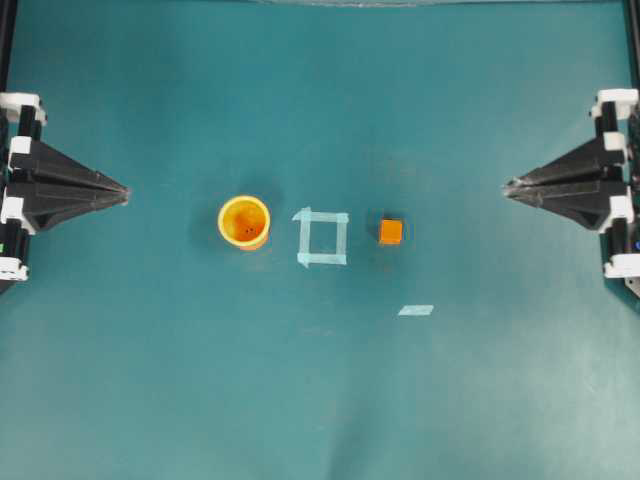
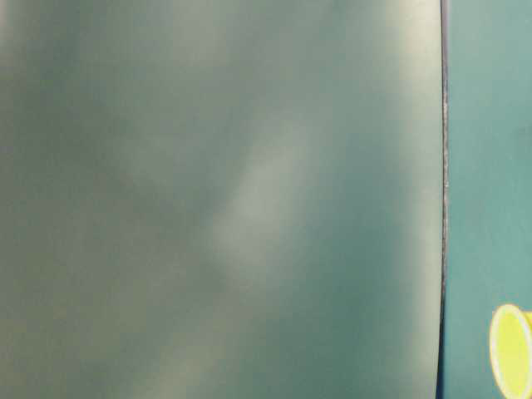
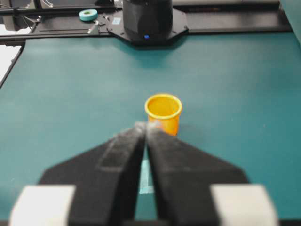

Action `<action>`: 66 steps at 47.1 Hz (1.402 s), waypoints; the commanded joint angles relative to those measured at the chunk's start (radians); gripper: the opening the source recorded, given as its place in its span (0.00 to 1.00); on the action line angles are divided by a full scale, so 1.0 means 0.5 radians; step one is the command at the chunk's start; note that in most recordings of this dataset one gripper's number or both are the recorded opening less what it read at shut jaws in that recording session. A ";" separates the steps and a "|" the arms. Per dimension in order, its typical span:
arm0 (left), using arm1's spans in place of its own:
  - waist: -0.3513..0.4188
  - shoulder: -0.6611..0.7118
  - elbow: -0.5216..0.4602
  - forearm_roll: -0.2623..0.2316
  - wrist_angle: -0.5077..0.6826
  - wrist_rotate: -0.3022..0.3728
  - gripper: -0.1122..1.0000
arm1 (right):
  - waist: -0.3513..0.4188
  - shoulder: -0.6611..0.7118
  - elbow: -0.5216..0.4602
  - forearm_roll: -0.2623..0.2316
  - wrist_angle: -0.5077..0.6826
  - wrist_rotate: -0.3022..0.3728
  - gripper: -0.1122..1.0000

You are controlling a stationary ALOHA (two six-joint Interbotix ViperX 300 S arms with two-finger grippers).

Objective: Move the block backward with right arm.

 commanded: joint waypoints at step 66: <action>0.003 0.003 -0.055 0.006 0.021 -0.006 0.10 | -0.135 1.568 -0.617 0.006 0.322 0.025 0.65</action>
